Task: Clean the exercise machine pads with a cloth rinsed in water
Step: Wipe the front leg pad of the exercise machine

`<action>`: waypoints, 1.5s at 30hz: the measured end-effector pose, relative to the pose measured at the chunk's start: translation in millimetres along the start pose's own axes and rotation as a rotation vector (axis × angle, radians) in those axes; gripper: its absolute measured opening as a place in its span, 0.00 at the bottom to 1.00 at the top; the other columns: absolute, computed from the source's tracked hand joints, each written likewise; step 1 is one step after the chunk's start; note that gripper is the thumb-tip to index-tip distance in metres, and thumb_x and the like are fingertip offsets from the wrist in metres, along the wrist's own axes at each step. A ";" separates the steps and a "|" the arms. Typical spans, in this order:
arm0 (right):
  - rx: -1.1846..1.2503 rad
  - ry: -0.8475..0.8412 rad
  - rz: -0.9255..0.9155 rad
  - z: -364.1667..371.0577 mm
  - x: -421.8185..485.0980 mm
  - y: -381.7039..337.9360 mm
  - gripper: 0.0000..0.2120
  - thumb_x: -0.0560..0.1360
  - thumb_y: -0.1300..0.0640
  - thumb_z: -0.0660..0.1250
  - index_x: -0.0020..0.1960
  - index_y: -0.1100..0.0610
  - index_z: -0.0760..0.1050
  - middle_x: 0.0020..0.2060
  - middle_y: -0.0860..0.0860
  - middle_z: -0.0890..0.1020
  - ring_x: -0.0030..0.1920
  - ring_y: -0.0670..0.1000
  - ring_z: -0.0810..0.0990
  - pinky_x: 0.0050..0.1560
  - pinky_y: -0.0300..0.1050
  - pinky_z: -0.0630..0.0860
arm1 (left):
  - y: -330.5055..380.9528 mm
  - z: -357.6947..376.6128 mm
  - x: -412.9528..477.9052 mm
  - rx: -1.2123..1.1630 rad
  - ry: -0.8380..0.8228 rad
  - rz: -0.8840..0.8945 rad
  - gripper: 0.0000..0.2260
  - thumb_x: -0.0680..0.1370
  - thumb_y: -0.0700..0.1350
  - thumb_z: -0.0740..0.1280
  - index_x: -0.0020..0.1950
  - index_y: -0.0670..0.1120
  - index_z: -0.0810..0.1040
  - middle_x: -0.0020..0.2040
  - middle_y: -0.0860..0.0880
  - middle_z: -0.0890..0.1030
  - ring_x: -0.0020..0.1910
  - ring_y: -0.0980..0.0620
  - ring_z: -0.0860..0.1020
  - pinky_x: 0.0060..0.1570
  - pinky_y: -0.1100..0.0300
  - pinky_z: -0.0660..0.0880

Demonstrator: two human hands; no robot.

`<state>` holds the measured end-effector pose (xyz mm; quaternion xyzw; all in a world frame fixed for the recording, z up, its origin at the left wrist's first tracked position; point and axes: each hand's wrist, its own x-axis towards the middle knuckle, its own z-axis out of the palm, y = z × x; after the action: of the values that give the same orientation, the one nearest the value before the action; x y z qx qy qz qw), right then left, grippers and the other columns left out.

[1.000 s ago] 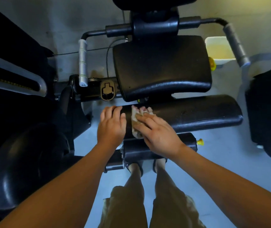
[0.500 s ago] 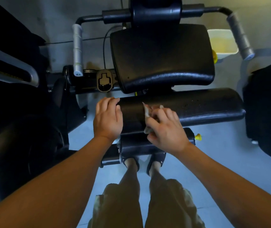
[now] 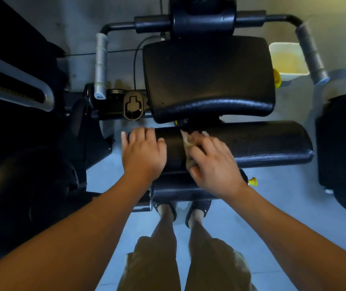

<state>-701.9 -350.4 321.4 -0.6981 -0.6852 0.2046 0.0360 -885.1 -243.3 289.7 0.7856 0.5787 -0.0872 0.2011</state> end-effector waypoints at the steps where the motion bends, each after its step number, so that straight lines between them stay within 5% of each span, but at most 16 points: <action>1: 0.009 0.016 0.042 -3.1 -2.0 7.3 0.14 0.74 0.51 0.65 0.58 0.54 0.77 0.66 0.57 0.75 0.63 0.60 0.73 0.61 0.55 0.72 | 10.3 -0.9 3.1 0.034 -0.039 0.016 0.22 0.82 0.56 0.50 0.70 0.47 0.71 0.69 0.45 0.73 0.72 0.43 0.66 0.77 0.37 0.49; 4: 0.063 0.068 0.171 -5.7 5.4 24.0 0.15 0.74 0.51 0.64 0.58 0.55 0.77 0.62 0.54 0.77 0.60 0.58 0.74 0.60 0.55 0.73 | 36.2 3.0 14.9 0.064 -0.080 0.002 0.24 0.82 0.58 0.47 0.72 0.49 0.70 0.70 0.46 0.74 0.73 0.44 0.66 0.77 0.37 0.50; 8: 0.107 0.019 0.045 -2.9 24.8 28.2 0.17 0.75 0.51 0.63 0.62 0.53 0.77 0.62 0.52 0.77 0.63 0.55 0.74 0.66 0.53 0.71 | 44.3 12.0 17.1 0.073 0.041 -0.086 0.23 0.81 0.58 0.50 0.65 0.49 0.77 0.63 0.47 0.79 0.68 0.44 0.71 0.74 0.38 0.57; 13: 0.113 0.002 0.208 -10.1 58.7 38.5 0.14 0.75 0.49 0.59 0.56 0.50 0.76 0.51 0.49 0.81 0.52 0.54 0.77 0.56 0.52 0.74 | 46.0 13.4 21.9 0.110 0.049 -0.093 0.21 0.80 0.57 0.52 0.64 0.52 0.77 0.60 0.50 0.80 0.63 0.46 0.73 0.71 0.42 0.62; 19: 0.215 -0.250 0.080 -15.6 85.3 41.7 0.21 0.78 0.41 0.57 0.69 0.43 0.74 0.67 0.48 0.73 0.65 0.53 0.70 0.68 0.54 0.67 | 44.7 17.0 23.3 0.119 0.068 -0.092 0.21 0.81 0.57 0.52 0.64 0.51 0.77 0.60 0.50 0.79 0.61 0.45 0.73 0.69 0.43 0.63; 24: 0.008 -0.086 0.270 -11.0 74.6 46.5 0.15 0.79 0.47 0.60 0.63 0.50 0.74 0.52 0.52 0.78 0.50 0.56 0.77 0.51 0.53 0.76 | 43.4 16.3 22.2 0.141 0.047 -0.075 0.21 0.81 0.57 0.53 0.65 0.52 0.77 0.60 0.51 0.79 0.61 0.47 0.73 0.69 0.45 0.62; 28: 0.076 -0.080 0.284 -5.3 86.9 28.5 0.10 0.80 0.50 0.60 0.60 0.52 0.71 0.45 0.51 0.81 0.43 0.54 0.81 0.44 0.49 0.78 | 44.1 16.5 23.3 0.133 0.046 -0.080 0.21 0.80 0.57 0.53 0.65 0.51 0.77 0.60 0.52 0.79 0.60 0.47 0.73 0.69 0.44 0.63; 31: 0.228 -0.159 0.169 -3.6 96.3 19.7 0.13 0.81 0.44 0.59 0.61 0.49 0.71 0.48 0.47 0.82 0.46 0.50 0.81 0.53 0.49 0.77 | 43.4 18.4 24.4 0.109 0.068 -0.074 0.18 0.80 0.57 0.53 0.62 0.54 0.77 0.57 0.54 0.77 0.59 0.49 0.72 0.69 0.46 0.62; 34: 0.094 -0.177 0.167 -4.6 96.2 28.6 0.16 0.81 0.42 0.54 0.59 0.45 0.77 0.51 0.46 0.84 0.51 0.51 0.82 0.65 0.53 0.71 | 42.6 19.5 23.5 0.100 0.078 -0.065 0.19 0.80 0.57 0.52 0.62 0.53 0.77 0.58 0.54 0.77 0.59 0.48 0.73 0.69 0.46 0.62; 37: -0.065 -0.200 0.259 -6.4 99.3 34.4 0.20 0.81 0.44 0.52 0.52 0.51 0.80 0.46 0.50 0.84 0.47 0.55 0.82 0.61 0.55 0.72 | 42.8 20.5 23.4 0.114 0.086 -0.065 0.21 0.80 0.56 0.53 0.64 0.51 0.78 0.59 0.52 0.78 0.60 0.47 0.73 0.69 0.45 0.62; 40: -0.030 -0.263 0.181 0.2 109.6 27.7 0.21 0.82 0.44 0.50 0.57 0.52 0.79 0.49 0.51 0.84 0.48 0.55 0.81 0.57 0.54 0.74 | 42.0 21.7 22.6 0.094 0.098 -0.060 0.20 0.80 0.56 0.54 0.64 0.51 0.78 0.59 0.52 0.78 0.60 0.47 0.74 0.69 0.45 0.62; 45: -0.043 -0.266 0.242 -7.7 107.5 34.9 0.19 0.83 0.46 0.50 0.56 0.49 0.79 0.49 0.50 0.83 0.51 0.56 0.80 0.60 0.57 0.71 | 42.4 22.1 22.3 0.113 0.107 -0.058 0.20 0.80 0.55 0.54 0.65 0.51 0.79 0.59 0.52 0.79 0.59 0.47 0.73 0.68 0.45 0.63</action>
<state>-668.8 -246.2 291.4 -0.7428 -0.5992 0.2833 -0.0950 -836.0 -243.7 270.6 0.7822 0.6051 -0.0835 0.1226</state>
